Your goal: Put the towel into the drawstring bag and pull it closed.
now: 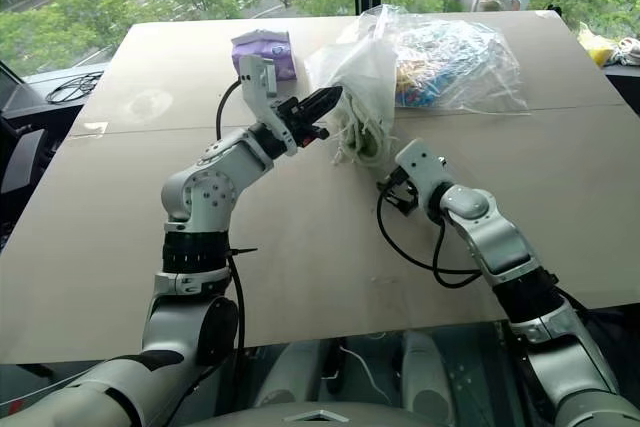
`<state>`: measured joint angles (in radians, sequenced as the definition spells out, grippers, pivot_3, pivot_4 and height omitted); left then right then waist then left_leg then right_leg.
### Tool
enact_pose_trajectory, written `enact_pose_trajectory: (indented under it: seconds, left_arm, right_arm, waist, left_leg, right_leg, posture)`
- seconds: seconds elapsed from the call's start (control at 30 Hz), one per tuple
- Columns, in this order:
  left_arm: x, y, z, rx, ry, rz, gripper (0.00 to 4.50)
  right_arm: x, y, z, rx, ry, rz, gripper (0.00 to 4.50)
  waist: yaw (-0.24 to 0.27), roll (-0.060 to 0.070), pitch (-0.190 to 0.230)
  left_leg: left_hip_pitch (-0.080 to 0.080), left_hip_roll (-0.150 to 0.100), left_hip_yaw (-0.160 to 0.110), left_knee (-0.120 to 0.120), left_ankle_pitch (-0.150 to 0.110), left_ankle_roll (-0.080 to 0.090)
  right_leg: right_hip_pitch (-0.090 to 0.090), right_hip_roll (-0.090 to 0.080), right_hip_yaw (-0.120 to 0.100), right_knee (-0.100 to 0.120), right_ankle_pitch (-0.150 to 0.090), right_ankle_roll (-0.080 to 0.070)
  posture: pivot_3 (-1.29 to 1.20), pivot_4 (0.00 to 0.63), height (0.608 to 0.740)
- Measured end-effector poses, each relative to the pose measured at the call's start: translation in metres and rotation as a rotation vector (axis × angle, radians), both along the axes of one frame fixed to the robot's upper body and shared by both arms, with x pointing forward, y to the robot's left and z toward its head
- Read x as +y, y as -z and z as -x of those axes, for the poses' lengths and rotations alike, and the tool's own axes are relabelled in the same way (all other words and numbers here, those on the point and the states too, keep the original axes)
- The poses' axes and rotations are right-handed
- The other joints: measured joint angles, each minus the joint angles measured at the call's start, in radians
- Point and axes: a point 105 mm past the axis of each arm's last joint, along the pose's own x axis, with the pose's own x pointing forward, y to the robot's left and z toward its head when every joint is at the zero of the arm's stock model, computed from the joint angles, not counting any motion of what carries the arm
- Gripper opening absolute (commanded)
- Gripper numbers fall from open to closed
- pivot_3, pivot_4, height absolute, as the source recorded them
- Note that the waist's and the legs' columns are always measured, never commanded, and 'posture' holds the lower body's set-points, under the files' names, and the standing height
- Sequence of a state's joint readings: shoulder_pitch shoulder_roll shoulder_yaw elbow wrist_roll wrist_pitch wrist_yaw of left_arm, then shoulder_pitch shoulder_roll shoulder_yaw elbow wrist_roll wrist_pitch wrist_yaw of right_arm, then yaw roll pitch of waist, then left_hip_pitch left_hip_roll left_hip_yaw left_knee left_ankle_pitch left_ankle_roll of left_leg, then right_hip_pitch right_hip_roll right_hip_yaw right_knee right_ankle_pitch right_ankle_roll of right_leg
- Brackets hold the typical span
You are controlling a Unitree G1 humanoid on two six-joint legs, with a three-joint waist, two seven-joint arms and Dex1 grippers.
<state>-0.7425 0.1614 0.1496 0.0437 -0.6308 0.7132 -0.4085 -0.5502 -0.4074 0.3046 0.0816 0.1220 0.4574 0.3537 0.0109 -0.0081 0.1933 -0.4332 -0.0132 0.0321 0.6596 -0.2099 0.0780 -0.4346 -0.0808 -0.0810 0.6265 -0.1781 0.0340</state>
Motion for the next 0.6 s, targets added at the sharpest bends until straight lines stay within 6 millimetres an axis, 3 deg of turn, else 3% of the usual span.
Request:
enact_pose_trajectory:
  seconds: [0.03,0.13,0.37,0.6]
  left_arm:
    - [0.0,0.001,0.0,0.002,0.0,0.0,0.0]
    - [0.001,0.001,-0.001,0.005,-0.005,0.0,0.0]
    - [0.003,0.0,-0.002,0.009,-0.025,0.018,0.0]
    - [0.012,0.019,-0.002,0.026,-0.066,-0.023,0.0]
  right_arm:
    - [0.002,-0.002,-0.008,-0.022,0.023,-0.001,4.42]
    - [0.001,-0.004,-0.023,-0.061,0.064,-0.003,3.57]
    - [-0.018,-0.019,-0.044,-0.115,0.135,-0.041,0.21]
    - [-0.027,-0.025,-0.044,-0.114,0.128,-0.078,0.07]
  waist:
    - [0.0,0.0,0.0]
    - [0.005,0.0,0.0]
    - [0.002,0.0,0.0]
    - [0.0,0.0,0.0]
  left_leg:
    - [0.0,0.0,0.0,0.0,0.0,0.0]
    - [0.0,-0.001,0.0,0.0,0.002,-0.003]
    - [0.0,-0.001,0.001,0.0,0.002,-0.004]
    - [0.0,0.0,0.001,0.0,0.001,-0.002]
  right_leg:
    - [0.0,0.0,0.0,0.0,0.0,0.0]
    - [0.0,-0.001,0.0,0.0,0.0,0.0]
    - [0.0,-0.001,0.002,0.0,0.002,-0.001]
    - [0.0,0.0,0.002,0.0,0.003,-0.003]
  posture:
    - [0.0,0.15,0.74]
    - [0.0,0.15,0.74]
    - [0.0,0.15,0.74]
    - [0.0,0.15,0.74]
